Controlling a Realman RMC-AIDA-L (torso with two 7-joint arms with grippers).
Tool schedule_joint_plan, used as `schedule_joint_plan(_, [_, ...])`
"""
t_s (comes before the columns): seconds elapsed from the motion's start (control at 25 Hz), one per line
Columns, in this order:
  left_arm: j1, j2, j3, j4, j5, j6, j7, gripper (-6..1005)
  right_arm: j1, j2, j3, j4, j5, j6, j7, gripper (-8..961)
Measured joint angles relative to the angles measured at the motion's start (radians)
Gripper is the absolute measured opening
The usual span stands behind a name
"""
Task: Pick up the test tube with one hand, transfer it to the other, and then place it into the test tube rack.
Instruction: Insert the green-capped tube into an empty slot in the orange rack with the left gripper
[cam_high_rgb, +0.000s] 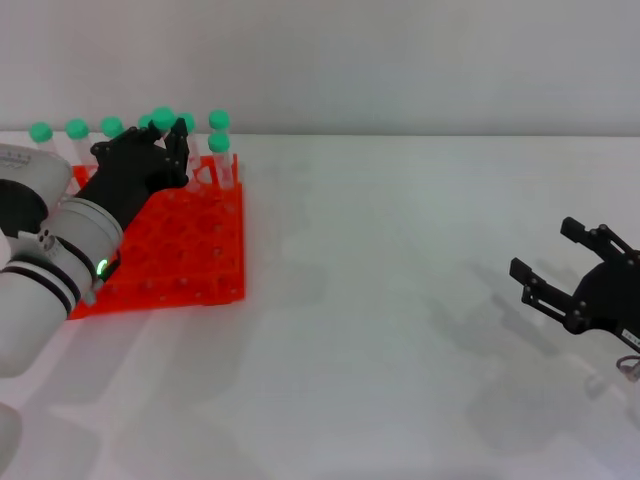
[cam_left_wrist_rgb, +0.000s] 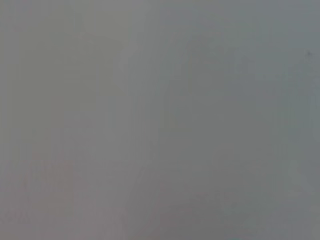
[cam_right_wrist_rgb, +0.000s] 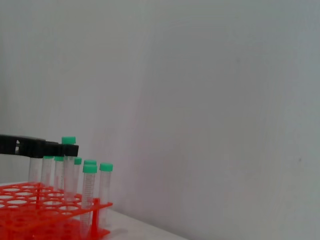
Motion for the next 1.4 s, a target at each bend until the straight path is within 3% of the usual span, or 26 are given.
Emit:
schedule_joint_plan(0.84, [-0.014, -0.004, -0.002, 0.001, 0.002, 0.121, 0.000, 254, -0.006, 0.000, 0.001, 0.002, 0.000, 0.017, 0.000, 825])
schedule_joint_plan(1.36, [0.010, -0.005, -0.006, -0.001, -0.004, 0.115, 0.002, 262, -0.025, 0.000, 0.002, 0.008, 0.000, 0.048, 0.000, 825])
schedule_joint_plan(1.4, [0.018, -0.006, -0.007, -0.003, -0.006, 0.105, 0.002, 300, -0.025, 0.000, 0.002, 0.011, 0.000, 0.048, 0.000, 825])
